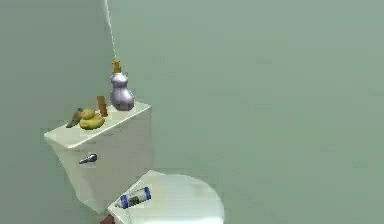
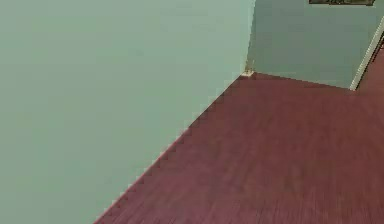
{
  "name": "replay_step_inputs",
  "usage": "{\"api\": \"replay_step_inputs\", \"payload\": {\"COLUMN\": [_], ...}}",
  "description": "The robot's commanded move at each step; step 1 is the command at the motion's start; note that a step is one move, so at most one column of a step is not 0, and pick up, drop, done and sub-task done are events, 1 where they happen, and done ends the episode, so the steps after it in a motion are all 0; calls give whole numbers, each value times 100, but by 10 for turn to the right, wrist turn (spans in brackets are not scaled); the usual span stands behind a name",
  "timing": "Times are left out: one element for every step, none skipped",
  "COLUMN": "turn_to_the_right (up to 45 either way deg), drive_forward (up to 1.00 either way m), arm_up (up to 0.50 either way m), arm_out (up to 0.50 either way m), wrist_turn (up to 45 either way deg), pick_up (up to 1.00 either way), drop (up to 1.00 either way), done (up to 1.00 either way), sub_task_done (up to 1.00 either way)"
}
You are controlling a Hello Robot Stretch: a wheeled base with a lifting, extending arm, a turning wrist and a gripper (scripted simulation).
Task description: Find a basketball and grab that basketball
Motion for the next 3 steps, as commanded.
{"api": "replay_step_inputs", "payload": {"turn_to_the_right": [-450, -450, -450], "drive_forward": [0, 0, 0], "arm_up": [0, 0, 0], "arm_out": [0, 0, 0], "wrist_turn": [0, 0, 0], "pick_up": [0, 0, 0], "drop": [0, 0, 0], "done": [0, 0, 0], "sub_task_done": [0, 0, 0]}}
